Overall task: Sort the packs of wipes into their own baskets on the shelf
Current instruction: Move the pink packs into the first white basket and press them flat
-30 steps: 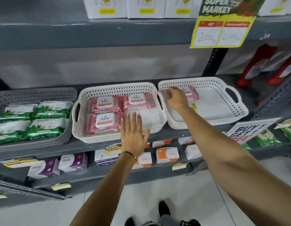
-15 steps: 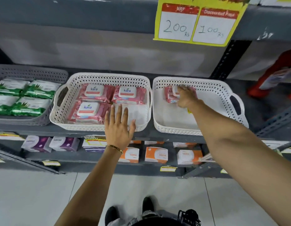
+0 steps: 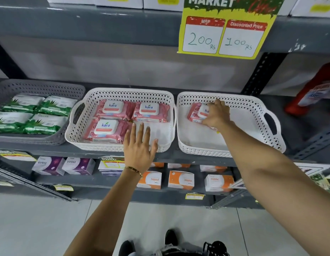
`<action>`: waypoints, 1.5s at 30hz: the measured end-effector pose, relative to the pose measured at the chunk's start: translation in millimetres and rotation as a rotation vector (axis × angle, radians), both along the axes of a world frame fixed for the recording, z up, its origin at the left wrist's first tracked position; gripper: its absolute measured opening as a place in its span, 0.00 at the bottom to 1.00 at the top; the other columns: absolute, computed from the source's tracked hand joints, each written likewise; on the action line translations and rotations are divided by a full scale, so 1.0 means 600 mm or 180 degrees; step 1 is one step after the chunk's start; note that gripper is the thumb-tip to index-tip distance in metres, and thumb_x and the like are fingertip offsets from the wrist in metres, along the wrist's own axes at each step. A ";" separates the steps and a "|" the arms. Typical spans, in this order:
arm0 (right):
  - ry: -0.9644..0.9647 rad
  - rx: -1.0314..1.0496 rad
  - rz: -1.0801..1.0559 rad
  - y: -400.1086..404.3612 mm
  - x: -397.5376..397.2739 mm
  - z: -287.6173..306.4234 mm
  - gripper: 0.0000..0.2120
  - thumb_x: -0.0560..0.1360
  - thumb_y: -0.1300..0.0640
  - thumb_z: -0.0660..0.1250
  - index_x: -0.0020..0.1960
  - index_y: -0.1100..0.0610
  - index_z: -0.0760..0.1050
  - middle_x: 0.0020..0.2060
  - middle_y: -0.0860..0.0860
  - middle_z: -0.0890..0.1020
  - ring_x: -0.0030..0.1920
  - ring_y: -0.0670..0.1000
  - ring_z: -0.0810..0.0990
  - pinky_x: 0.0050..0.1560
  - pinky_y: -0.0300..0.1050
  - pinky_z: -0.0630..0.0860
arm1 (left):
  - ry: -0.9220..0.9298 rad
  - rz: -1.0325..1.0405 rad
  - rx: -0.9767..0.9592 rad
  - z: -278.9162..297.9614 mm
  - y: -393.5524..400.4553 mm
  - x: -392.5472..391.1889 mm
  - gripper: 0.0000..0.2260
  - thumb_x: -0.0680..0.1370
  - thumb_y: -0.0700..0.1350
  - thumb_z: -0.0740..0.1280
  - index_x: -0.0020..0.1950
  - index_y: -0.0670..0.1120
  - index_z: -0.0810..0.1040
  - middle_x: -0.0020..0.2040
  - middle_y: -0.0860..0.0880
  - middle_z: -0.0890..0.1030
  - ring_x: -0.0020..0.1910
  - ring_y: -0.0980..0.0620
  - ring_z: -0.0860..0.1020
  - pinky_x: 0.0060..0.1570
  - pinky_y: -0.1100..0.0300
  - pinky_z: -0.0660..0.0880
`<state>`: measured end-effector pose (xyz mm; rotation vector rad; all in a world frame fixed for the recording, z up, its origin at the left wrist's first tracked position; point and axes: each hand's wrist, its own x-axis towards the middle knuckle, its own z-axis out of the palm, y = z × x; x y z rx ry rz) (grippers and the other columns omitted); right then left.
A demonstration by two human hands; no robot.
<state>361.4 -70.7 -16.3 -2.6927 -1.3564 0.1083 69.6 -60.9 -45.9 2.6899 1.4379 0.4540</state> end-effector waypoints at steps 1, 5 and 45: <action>0.0141 0.0172 -0.0158 -0.003 -0.011 0.007 0.36 0.59 0.44 0.78 0.62 0.56 0.72 0.60 0.58 0.70 0.63 0.60 0.68 0.64 0.57 0.68 | 0.0019 -0.0026 -0.0014 0.002 0.001 -0.005 0.32 0.80 0.58 0.41 0.65 0.40 0.74 0.66 0.39 0.73 0.68 0.37 0.68 0.65 0.41 0.65; 0.0381 0.0956 -0.0478 0.001 -0.054 0.045 0.33 0.60 0.46 0.78 0.60 0.58 0.74 0.60 0.60 0.71 0.61 0.61 0.71 0.61 0.56 0.73 | 0.0158 -0.0261 -0.0092 0.004 0.004 -0.020 0.34 0.79 0.59 0.38 0.66 0.40 0.72 0.68 0.38 0.71 0.69 0.37 0.66 0.67 0.40 0.61; 0.1620 0.0131 0.0518 0.056 -0.324 0.019 0.21 0.73 0.62 0.70 0.65 0.56 0.73 0.70 0.55 0.70 0.70 0.56 0.69 0.71 0.50 0.64 | 0.0041 -0.1055 -0.1061 0.038 0.253 -0.186 0.26 0.74 0.39 0.69 0.70 0.45 0.67 0.68 0.45 0.72 0.65 0.45 0.72 0.66 0.55 0.65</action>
